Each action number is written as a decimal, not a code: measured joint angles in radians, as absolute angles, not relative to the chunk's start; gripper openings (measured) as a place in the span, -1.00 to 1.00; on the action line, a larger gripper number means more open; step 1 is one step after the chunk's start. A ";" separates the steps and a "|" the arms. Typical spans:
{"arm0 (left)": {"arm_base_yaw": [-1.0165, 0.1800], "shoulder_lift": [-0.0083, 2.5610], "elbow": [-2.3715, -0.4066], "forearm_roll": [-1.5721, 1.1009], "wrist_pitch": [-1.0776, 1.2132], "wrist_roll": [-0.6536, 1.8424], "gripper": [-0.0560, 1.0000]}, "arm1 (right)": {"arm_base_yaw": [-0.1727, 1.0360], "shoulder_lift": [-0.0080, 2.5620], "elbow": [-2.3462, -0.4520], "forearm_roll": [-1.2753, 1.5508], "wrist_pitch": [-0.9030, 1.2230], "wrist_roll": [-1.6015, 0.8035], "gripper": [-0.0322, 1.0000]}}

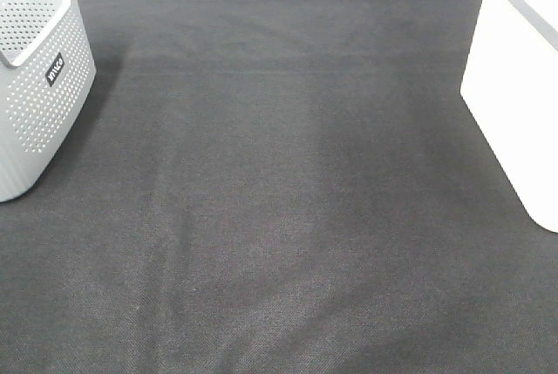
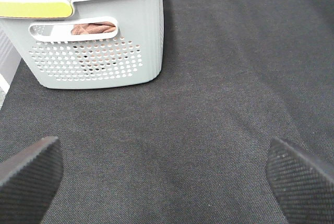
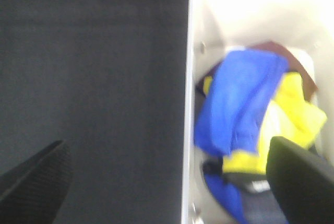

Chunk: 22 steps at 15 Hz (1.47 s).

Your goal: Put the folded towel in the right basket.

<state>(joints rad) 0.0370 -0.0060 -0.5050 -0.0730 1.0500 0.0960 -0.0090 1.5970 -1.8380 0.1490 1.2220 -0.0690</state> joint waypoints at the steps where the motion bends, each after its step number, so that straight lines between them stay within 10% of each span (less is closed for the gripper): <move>1: 0.037 -0.006 -0.505 -0.073 1.050 0.096 0.98 | -0.009 1.523 -1.763 0.137 1.222 -0.069 0.93; 11: 0.037 -0.006 -0.505 -0.072 1.050 0.096 0.98 | -0.009 0.756 -0.972 0.128 1.224 0.050 0.93; 22: 0.037 -0.006 -0.505 -0.072 1.050 0.096 0.98 | -0.009 0.074 -0.551 0.108 1.155 -0.168 0.93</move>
